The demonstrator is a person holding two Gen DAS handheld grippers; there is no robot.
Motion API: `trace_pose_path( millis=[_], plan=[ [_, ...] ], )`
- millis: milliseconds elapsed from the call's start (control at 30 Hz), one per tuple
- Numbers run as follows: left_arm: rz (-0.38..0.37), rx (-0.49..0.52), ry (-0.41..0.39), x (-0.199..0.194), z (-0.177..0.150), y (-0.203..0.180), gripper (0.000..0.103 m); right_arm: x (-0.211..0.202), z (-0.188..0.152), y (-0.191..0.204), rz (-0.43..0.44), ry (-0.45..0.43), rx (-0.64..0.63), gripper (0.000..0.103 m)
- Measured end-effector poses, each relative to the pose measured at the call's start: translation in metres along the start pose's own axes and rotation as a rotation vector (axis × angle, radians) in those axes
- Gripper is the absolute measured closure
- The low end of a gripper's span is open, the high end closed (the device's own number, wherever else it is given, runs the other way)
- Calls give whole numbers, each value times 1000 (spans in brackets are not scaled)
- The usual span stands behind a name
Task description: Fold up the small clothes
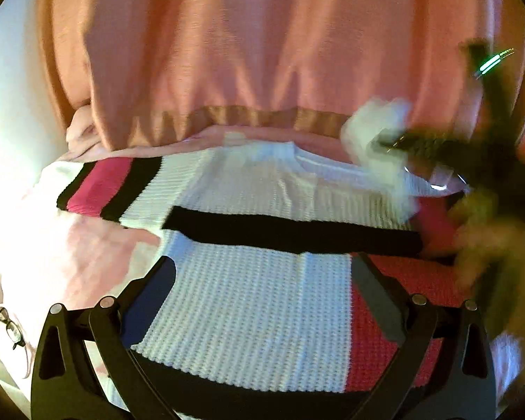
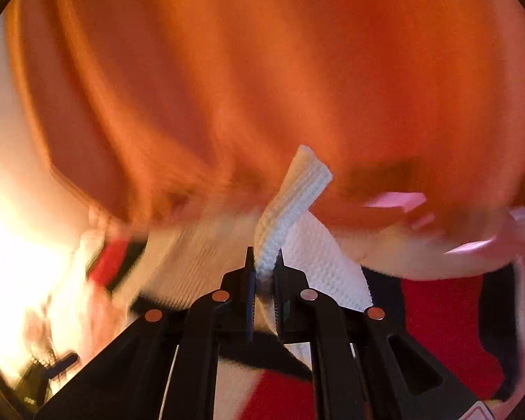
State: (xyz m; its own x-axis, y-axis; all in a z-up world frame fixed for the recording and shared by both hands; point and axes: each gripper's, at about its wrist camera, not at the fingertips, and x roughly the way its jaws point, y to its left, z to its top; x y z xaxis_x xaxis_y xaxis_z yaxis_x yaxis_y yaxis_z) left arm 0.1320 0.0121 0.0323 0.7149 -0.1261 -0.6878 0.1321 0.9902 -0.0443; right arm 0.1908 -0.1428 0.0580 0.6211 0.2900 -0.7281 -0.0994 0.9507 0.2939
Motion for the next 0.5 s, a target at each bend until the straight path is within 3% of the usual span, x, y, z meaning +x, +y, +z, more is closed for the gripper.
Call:
trace_pose_path(
  millis=[67,133,167,267,433,500],
  plan=[
    [-4,-17,10,2,3,11,5,17,-19,23,-20,55,-67,92],
    [-23,-29,42,9,7,22,5,-4,-26,30,-24,21,-94,91],
    [-30,-38,52,11,8,26,5,-16,-24,27,-31,5,-94,82],
    [-59,-99,78,21,13,37,5,-79,-26,0,-120,-80,-70,57],
    [-160,-236,227,68,14,37,5,-144,-52,-86,-378,-28,47,56],
    [-208,-285,248,85,17,30,5,-156,-75,-117,-418,-12,125,56]
  ],
)
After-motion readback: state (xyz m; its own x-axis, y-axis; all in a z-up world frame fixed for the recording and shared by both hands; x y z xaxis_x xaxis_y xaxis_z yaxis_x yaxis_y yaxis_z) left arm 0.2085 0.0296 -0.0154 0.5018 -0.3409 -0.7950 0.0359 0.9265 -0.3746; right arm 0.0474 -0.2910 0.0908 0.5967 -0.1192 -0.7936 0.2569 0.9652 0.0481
